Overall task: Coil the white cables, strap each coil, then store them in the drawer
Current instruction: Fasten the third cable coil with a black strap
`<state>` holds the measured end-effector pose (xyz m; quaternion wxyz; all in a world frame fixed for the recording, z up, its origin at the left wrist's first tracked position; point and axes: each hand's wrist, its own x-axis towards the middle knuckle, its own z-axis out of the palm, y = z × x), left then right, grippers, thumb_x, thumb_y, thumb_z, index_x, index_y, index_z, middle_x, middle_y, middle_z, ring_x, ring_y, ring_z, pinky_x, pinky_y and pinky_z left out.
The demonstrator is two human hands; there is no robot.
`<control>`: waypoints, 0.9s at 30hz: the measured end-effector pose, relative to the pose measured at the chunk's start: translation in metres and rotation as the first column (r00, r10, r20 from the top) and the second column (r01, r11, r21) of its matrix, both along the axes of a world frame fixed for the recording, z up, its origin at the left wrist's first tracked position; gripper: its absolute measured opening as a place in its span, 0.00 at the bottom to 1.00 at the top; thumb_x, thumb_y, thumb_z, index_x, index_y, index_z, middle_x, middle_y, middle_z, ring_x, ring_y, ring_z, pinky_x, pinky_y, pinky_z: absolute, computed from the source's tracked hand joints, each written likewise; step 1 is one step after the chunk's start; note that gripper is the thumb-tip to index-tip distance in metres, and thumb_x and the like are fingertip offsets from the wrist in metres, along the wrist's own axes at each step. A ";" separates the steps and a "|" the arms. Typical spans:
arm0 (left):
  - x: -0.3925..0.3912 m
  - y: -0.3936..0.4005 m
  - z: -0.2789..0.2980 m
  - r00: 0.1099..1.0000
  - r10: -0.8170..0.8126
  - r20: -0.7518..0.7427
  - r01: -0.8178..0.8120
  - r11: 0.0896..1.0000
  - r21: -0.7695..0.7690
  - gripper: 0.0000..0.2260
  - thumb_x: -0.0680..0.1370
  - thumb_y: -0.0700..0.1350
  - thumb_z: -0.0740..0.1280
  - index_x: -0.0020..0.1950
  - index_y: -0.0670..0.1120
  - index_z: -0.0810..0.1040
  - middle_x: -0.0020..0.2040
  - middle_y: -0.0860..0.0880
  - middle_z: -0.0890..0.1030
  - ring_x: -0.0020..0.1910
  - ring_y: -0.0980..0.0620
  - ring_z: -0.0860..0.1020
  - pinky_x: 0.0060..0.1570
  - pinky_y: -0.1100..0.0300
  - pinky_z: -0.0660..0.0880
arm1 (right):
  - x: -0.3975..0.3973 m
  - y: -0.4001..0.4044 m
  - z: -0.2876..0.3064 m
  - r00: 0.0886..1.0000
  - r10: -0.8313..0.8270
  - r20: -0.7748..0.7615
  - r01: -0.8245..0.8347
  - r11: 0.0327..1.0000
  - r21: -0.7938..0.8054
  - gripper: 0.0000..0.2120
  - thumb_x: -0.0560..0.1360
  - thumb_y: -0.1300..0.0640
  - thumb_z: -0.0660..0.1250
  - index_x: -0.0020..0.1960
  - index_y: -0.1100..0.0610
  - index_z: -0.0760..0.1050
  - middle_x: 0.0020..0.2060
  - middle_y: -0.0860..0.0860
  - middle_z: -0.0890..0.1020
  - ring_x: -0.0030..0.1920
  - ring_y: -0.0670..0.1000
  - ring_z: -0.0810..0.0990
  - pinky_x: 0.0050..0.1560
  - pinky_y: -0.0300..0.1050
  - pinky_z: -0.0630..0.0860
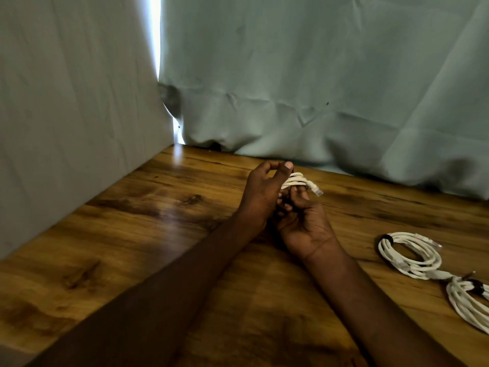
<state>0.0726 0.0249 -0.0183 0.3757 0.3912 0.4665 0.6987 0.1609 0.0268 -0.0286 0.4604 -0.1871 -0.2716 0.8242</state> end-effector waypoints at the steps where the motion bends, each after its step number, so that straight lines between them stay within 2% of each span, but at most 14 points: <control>1: 0.000 0.000 0.000 1.000 -0.009 -0.001 0.009 1.000 0.002 0.14 0.83 0.50 0.66 0.59 0.38 0.80 0.21 0.53 0.72 0.17 0.57 0.68 0.19 0.67 0.66 | 0.000 0.002 0.000 1.000 0.011 0.027 -0.012 1.000 0.014 0.11 0.83 0.64 0.58 0.54 0.53 0.77 0.32 0.50 0.79 0.27 0.44 0.75 0.34 0.39 0.75; 4: -0.001 -0.002 0.001 0.999 -0.034 -0.003 0.033 0.999 -0.013 0.14 0.84 0.49 0.64 0.58 0.39 0.82 0.21 0.53 0.73 0.17 0.57 0.68 0.20 0.68 0.65 | 0.001 0.005 0.000 0.996 0.021 0.089 -0.025 0.999 0.044 0.11 0.83 0.64 0.58 0.54 0.52 0.77 0.34 0.50 0.78 0.28 0.45 0.75 0.42 0.42 0.70; 11: 0.006 -0.004 0.004 0.999 -0.053 0.002 0.053 0.998 -0.018 0.17 0.82 0.52 0.67 0.45 0.39 0.80 0.21 0.51 0.72 0.18 0.53 0.69 0.19 0.68 0.65 | -0.001 -0.001 -0.001 0.999 -0.055 0.005 0.055 0.998 -0.017 0.15 0.82 0.66 0.57 0.53 0.49 0.78 0.30 0.47 0.79 0.26 0.43 0.74 0.39 0.39 0.69; 14: 0.005 -0.001 0.002 0.999 0.001 0.039 0.000 1.000 -0.026 0.19 0.82 0.52 0.69 0.50 0.34 0.77 0.22 0.51 0.73 0.18 0.52 0.69 0.20 0.67 0.64 | -0.003 -0.003 0.000 0.998 -0.069 0.017 0.069 0.998 -0.014 0.14 0.82 0.66 0.59 0.53 0.50 0.78 0.30 0.46 0.79 0.26 0.43 0.73 0.37 0.37 0.68; 17: 0.003 -0.002 0.002 0.996 0.019 0.082 -0.015 0.999 -0.040 0.16 0.81 0.50 0.69 0.56 0.37 0.77 0.23 0.50 0.74 0.18 0.52 0.68 0.21 0.67 0.64 | -0.004 -0.005 0.001 0.997 -0.040 0.066 0.038 0.999 0.032 0.13 0.82 0.65 0.58 0.53 0.50 0.78 0.31 0.46 0.79 0.27 0.43 0.74 0.35 0.37 0.69; 22: -0.002 -0.002 0.001 0.987 -0.016 0.159 0.023 0.999 -0.042 0.11 0.82 0.48 0.67 0.57 0.41 0.82 0.24 0.50 0.75 0.17 0.54 0.65 0.23 0.67 0.64 | -0.007 -0.006 0.002 0.988 -0.039 0.146 0.025 0.995 0.098 0.12 0.83 0.63 0.58 0.55 0.51 0.78 0.33 0.46 0.78 0.27 0.42 0.73 0.29 0.35 0.70; 25: 0.000 -0.002 0.001 0.982 -0.051 0.181 0.056 0.998 -0.025 0.11 0.82 0.48 0.67 0.57 0.42 0.83 0.24 0.51 0.76 0.17 0.55 0.66 0.22 0.67 0.64 | -0.006 -0.003 0.001 0.984 -0.047 0.175 0.025 0.992 0.127 0.11 0.83 0.63 0.59 0.55 0.51 0.79 0.34 0.47 0.78 0.28 0.42 0.74 0.29 0.35 0.70; 27: 0.000 0.000 0.000 0.985 -0.012 0.172 0.020 0.999 -0.046 0.11 0.82 0.49 0.68 0.55 0.42 0.84 0.26 0.49 0.78 0.17 0.54 0.67 0.22 0.67 0.65 | -0.005 -0.001 0.000 0.980 -0.053 0.192 0.026 0.990 0.140 0.12 0.83 0.64 0.60 0.54 0.52 0.79 0.35 0.47 0.78 0.28 0.42 0.74 0.29 0.35 0.70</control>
